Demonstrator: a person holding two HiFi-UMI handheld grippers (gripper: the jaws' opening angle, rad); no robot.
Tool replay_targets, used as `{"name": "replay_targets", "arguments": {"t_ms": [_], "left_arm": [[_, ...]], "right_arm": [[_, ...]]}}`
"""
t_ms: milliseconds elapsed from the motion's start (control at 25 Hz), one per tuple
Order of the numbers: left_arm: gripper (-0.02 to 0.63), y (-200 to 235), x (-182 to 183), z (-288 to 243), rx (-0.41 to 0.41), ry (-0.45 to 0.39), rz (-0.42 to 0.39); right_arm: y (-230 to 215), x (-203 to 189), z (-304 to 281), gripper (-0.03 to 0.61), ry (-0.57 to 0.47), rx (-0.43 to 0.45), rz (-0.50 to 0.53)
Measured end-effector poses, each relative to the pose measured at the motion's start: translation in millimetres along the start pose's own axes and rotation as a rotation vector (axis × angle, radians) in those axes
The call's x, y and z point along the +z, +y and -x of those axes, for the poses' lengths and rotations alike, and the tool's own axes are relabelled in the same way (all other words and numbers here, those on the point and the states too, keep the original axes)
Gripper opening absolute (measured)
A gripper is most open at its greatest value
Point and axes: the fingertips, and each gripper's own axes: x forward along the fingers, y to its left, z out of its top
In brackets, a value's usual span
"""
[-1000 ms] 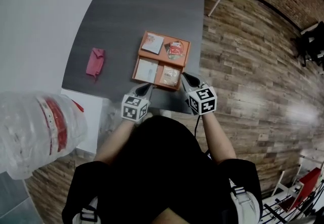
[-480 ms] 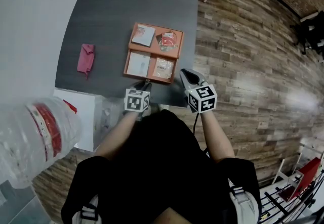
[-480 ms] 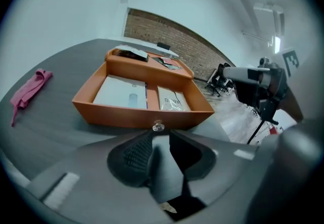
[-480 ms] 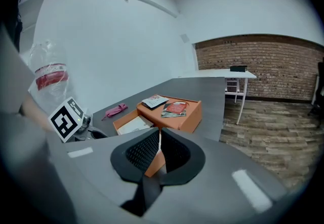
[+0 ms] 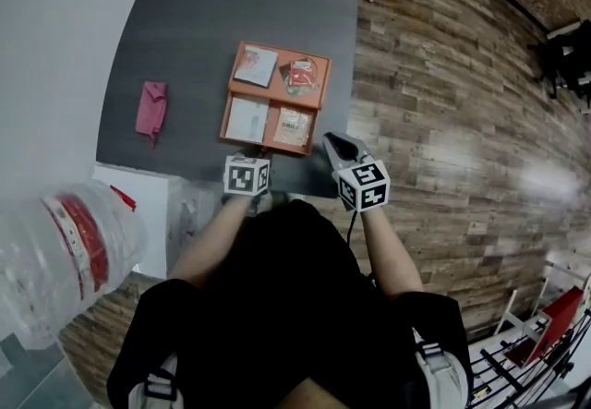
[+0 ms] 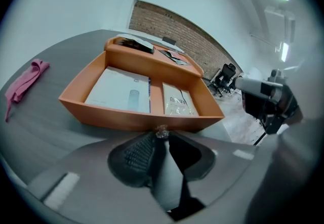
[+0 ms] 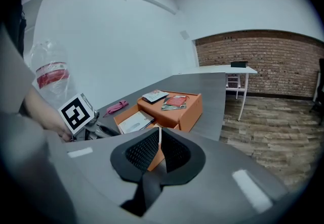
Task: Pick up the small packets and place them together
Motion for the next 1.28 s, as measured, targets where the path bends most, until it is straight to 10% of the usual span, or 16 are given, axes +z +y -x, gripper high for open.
{"name": "replay_targets", "arguments": {"t_ms": [400,1280], "left_arm": [[0.075,-4.1,-0.7,-0.8,-0.010,0.010,0.003],[0.075,-12.3,0.1,-2.0,-0.022,0.054,0.034]], "right_arm": [[-49.6,32.8,-26.3,0.039,-0.007,-0.096,0.014],[-115.4,72.2,-108.7,0.072,-0.028,-0.121,-0.367]]}}
